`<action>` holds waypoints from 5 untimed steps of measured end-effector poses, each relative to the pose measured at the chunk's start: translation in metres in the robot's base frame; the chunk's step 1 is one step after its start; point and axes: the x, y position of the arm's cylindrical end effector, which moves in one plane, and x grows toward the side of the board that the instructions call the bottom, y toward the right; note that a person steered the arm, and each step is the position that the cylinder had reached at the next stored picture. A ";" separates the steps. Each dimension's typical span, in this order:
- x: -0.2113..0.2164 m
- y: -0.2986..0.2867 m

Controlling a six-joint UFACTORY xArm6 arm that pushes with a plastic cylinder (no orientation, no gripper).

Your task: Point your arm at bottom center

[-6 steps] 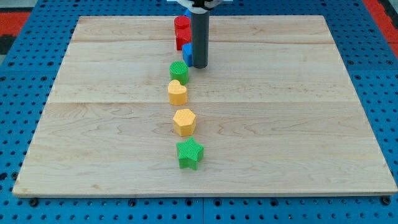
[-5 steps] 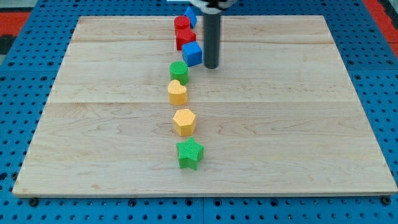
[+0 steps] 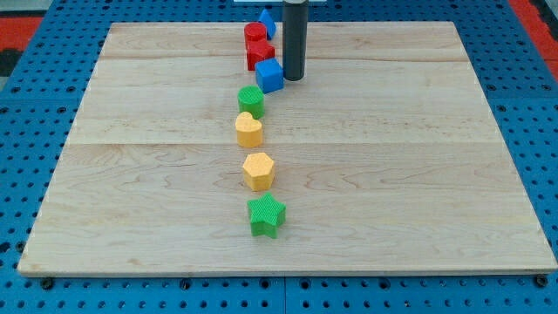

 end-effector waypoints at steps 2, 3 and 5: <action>0.002 -0.008; 0.002 -0.017; -0.017 0.016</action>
